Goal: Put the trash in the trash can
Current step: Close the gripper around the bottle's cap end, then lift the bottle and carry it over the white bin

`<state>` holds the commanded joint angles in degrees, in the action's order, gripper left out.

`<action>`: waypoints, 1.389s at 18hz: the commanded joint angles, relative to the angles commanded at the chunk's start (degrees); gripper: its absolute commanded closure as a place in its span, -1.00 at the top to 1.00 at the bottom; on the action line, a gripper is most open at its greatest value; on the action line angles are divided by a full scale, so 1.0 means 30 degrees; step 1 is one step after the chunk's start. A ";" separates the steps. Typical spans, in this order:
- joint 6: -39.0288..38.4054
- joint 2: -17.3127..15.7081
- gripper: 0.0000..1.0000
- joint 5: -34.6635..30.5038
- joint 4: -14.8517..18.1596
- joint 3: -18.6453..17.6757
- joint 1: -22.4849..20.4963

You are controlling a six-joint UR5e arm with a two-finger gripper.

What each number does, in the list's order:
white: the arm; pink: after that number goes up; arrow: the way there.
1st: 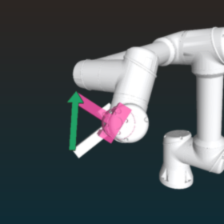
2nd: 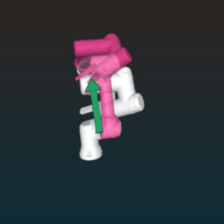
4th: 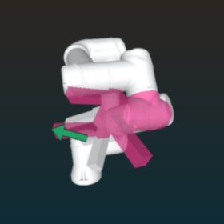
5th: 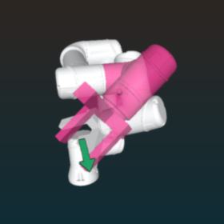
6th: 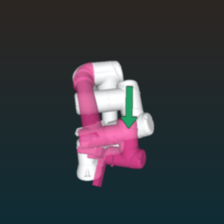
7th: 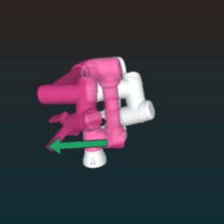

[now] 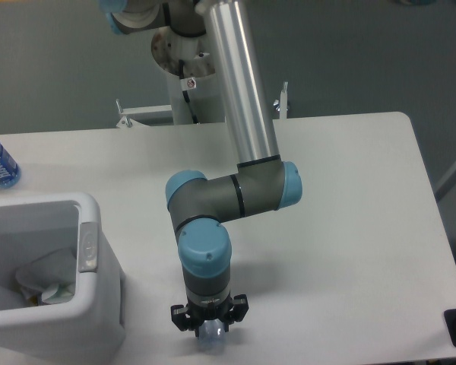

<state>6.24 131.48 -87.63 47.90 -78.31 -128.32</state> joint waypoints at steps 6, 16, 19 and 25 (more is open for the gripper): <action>0.0001 -0.0205 0.13 0.0058 0.0000 0.0731 -0.0292; 0.0294 -0.1725 0.01 0.0408 0.0029 0.1695 -0.1375; -0.0959 -0.2430 0.02 0.1665 0.0058 0.3976 -0.2049; -0.3161 -0.3512 0.02 0.3835 -0.0671 0.6416 -0.2637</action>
<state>-3.24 120.95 -76.12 45.89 -59.06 -136.23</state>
